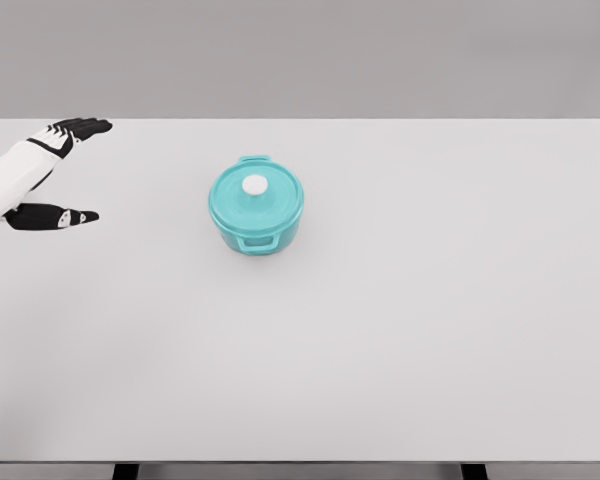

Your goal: Open the lid of the pot with left arm

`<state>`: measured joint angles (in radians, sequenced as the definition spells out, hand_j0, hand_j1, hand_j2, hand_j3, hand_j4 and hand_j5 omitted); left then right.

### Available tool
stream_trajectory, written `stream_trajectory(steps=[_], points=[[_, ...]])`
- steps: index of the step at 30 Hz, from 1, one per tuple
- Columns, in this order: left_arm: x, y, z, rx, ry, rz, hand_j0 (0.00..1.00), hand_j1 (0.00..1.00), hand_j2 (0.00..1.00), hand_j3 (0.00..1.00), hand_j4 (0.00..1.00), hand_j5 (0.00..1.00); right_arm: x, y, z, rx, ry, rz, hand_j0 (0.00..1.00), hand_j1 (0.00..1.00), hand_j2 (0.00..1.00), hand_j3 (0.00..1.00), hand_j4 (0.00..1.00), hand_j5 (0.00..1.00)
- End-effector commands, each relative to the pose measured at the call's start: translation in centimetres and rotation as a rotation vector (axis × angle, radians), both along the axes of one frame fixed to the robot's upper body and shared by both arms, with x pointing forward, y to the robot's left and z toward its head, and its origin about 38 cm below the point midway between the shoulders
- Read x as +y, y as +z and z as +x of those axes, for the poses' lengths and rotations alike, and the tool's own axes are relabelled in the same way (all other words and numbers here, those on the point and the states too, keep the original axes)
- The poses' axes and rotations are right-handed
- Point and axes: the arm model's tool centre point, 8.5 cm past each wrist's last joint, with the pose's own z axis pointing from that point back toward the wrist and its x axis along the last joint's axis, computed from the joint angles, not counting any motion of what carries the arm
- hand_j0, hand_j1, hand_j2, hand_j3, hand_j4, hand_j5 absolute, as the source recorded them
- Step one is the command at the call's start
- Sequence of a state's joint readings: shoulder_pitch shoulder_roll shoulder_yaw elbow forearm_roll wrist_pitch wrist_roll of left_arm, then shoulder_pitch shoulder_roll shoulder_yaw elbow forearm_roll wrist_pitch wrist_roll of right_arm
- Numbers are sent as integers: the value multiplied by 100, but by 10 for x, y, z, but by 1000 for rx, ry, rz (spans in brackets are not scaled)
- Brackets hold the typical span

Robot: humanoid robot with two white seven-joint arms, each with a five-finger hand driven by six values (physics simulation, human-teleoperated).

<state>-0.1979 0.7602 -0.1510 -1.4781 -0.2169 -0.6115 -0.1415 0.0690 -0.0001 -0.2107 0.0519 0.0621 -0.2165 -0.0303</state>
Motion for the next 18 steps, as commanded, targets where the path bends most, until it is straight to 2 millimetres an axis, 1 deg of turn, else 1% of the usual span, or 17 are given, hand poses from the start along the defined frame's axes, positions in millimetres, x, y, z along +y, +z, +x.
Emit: stream_trajectory(steps=[1,3,5,6,9,10,12,13,14,15,16,17,18], points=[[1,1,0,-2,2,-7,100,100,100,100,100,100,0,0,1,-3,-4,-1,100,100,100,100,100,100],[0,0,0,0,0,10,100,100,100,100,100,100,0,0,-2,5,1,0,100,100,100,100,100,100],[-1,0,1,-6,-1,41,100,100,100,100,100,100,0,0,-1,1,1,0,100,100,100,100,100,100],[-5,3,1,-22,-9,82,100,100,100,100,100,100,0,0,-1,1,0,-1,100,100,100,100,100,100],[-8,3,4,-46,-8,183,100,100,100,100,100,100,0,0,-1,2,1,1,100,100,100,100,100,100],[-12,0,6,-53,-10,217,100,100,100,100,100,100,0,0,-1,2,1,0,100,100,100,100,100,100],[-27,0,16,-99,-14,321,100,100,100,100,100,100,0,0,-1,2,0,1,100,100,100,100,100,100],[-45,5,24,-111,-79,370,100,100,100,100,100,100,0,0,-1,2,0,1,100,100,100,100,100,100],[-63,3,30,-103,-142,413,100,100,100,100,100,100,0,0,-1,2,0,1,100,100,100,100,100,100],[-83,8,37,-117,-210,456,100,100,100,100,100,100,0,0,-1,2,0,0,100,100,100,100,100,100],[-102,29,48,-164,-267,510,100,100,100,100,100,100,0,0,-1,2,1,0,100,100,100,100,100,100],[-108,34,50,-166,-304,555,100,100,100,100,100,100,0,0,-1,2,0,0,100,100,100,100,100,100],[-119,33,52,-167,-347,599,100,100,100,100,100,100,0,0,-1,2,1,0,100,100,100,100,100,100]])
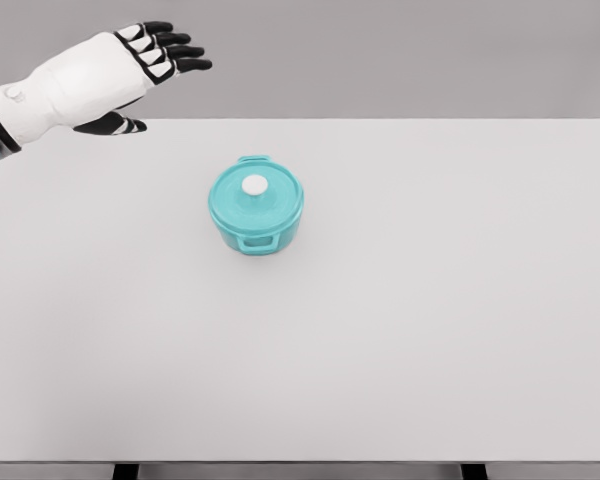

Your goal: Open the lid of the pot with left arm

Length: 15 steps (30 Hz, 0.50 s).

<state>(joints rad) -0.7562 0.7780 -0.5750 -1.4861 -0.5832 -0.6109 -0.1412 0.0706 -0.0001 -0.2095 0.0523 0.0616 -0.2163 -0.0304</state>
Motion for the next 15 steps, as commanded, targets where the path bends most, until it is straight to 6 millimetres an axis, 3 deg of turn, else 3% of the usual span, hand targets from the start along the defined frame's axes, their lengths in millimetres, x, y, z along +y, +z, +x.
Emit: stream_trajectory(steps=[1,3,7,10,12,15], points=[[-22,-70,-15,161,-80,139,100,100,100,100,100,100,0,0,0,0,-1,1,100,100,100,100,100,100],[-37,-68,4,124,-90,252,100,100,100,100,100,100,0,0,0,0,-1,1,100,100,100,100,100,100],[-65,-43,24,-51,-100,419,100,100,100,100,100,100,0,0,0,0,-1,0,100,100,100,100,100,100],[-59,-46,52,-13,-31,432,100,100,100,100,100,100,0,0,0,0,1,1,100,100,100,100,100,100],[-61,-43,56,-26,-26,448,100,100,100,100,100,100,0,0,0,0,-1,1,100,100,100,100,100,100],[-75,-38,63,15,23,641,100,100,100,100,100,100,0,0,0,0,1,0,100,100,100,100,100,100]])
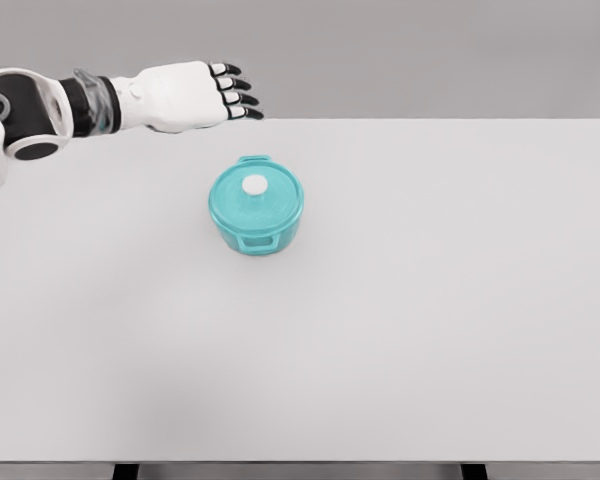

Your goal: Open the lid of the pot with left arm

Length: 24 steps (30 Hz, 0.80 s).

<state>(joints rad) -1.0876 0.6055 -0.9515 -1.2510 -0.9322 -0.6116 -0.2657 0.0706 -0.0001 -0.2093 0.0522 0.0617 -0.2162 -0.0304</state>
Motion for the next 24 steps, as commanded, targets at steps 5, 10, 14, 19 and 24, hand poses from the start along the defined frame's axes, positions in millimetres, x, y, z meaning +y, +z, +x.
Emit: stream_trajectory(steps=[5,10,14,19,24], points=[[-37,-17,1,79,3,82,100,100,100,100,100,100,0,0,0,0,-1,1,100,100,100,100,100,100],[-66,-2,1,50,-47,71,100,100,100,100,100,100,0,0,0,0,-1,1,100,100,100,100,100,100],[-77,1,-2,55,-73,42,100,100,100,100,100,100,0,0,0,0,0,0,100,100,100,100,100,100],[-92,1,-16,81,-135,1,100,100,100,100,100,100,0,0,0,0,-1,0,100,100,100,100,100,100],[-91,-14,-20,127,-137,-23,100,100,100,100,100,100,0,0,0,0,-1,0,100,100,100,100,100,100]])
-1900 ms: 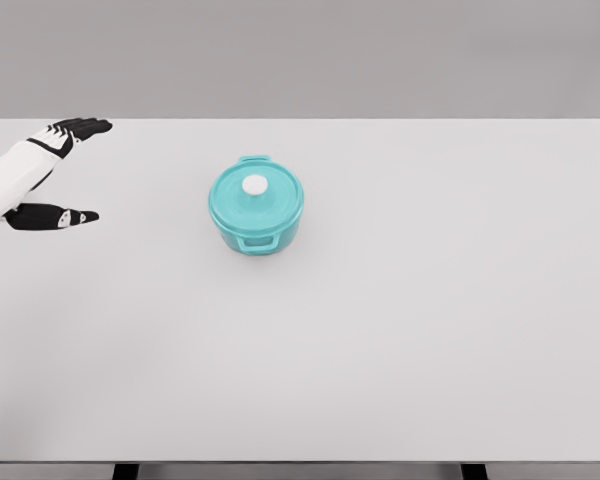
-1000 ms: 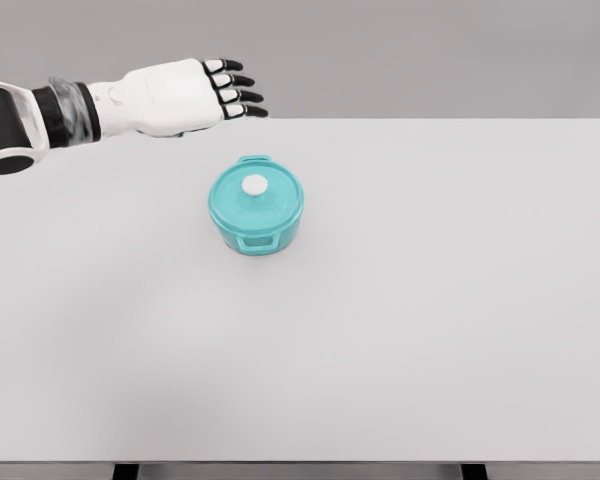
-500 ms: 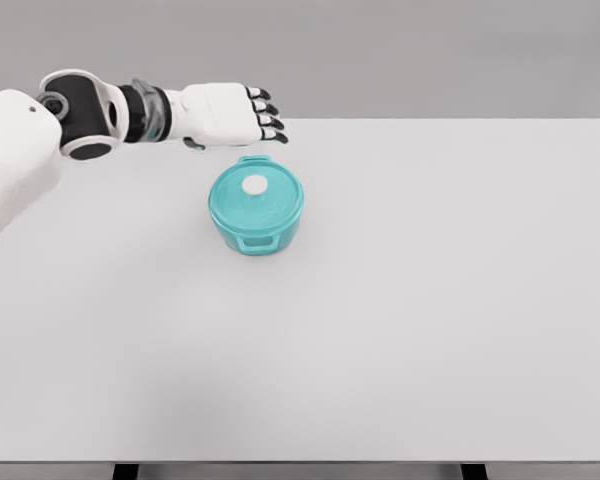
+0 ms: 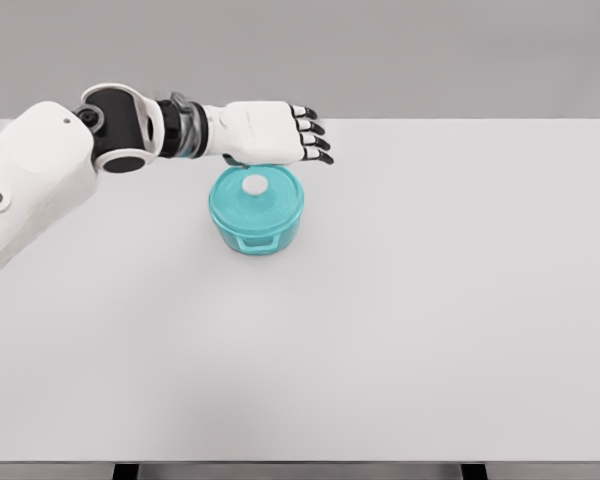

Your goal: Open the lid of the pot with left arm

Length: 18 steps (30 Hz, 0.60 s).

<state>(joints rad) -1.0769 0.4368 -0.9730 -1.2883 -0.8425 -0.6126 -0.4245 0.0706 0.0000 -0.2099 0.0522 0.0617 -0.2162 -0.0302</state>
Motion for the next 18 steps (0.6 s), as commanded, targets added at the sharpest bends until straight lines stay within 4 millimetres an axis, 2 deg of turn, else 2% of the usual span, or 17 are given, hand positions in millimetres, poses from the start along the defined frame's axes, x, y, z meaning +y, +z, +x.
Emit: stream_trajectory(steps=[1,9,18], points=[[0,1,-1,8,-2,-15,100,100,100,100,100,100,0,0,0,0,0,1,100,100,100,100,100,100],[2,-1,-3,19,-5,-1,100,100,100,100,100,100,0,0,0,0,0,1,100,100,100,100,100,100],[25,-1,1,16,38,17,100,100,100,100,100,100,0,0,0,0,-1,0,100,100,100,100,100,100]])
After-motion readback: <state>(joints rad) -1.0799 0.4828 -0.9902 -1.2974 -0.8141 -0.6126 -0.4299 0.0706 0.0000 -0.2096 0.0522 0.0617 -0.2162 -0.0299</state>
